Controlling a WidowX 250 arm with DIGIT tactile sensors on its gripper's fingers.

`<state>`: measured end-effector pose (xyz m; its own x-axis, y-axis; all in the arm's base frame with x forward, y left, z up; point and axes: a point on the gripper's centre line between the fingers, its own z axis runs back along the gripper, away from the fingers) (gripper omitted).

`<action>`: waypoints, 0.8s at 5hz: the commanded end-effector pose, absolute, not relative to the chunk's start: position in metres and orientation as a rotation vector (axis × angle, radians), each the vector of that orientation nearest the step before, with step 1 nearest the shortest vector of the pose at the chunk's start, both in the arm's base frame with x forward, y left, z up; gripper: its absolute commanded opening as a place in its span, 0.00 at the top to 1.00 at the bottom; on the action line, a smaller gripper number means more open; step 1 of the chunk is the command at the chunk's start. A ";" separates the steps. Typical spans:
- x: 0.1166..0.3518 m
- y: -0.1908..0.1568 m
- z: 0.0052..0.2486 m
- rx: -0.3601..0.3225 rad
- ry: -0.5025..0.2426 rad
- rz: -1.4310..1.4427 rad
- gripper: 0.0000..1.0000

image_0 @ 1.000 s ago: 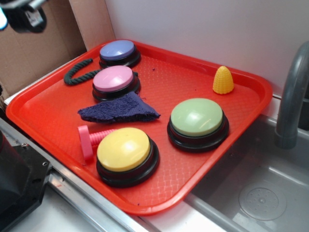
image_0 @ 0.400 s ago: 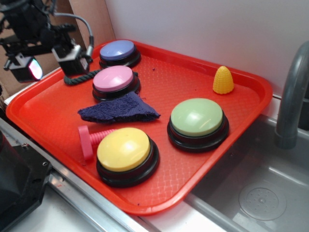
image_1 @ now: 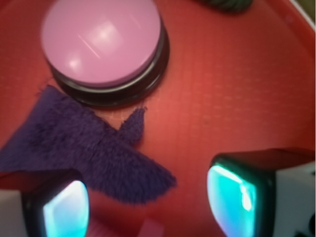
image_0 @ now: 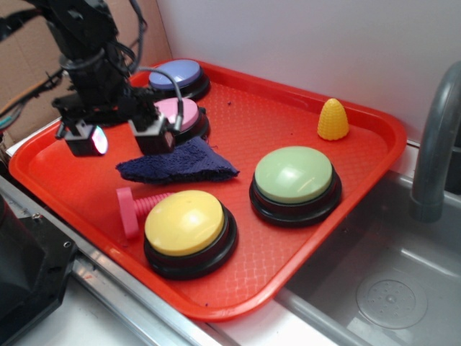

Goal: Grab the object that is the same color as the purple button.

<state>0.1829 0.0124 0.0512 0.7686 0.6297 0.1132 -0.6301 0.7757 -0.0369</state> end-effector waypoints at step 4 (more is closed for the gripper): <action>0.209 0.006 0.019 -0.066 -0.136 0.575 1.00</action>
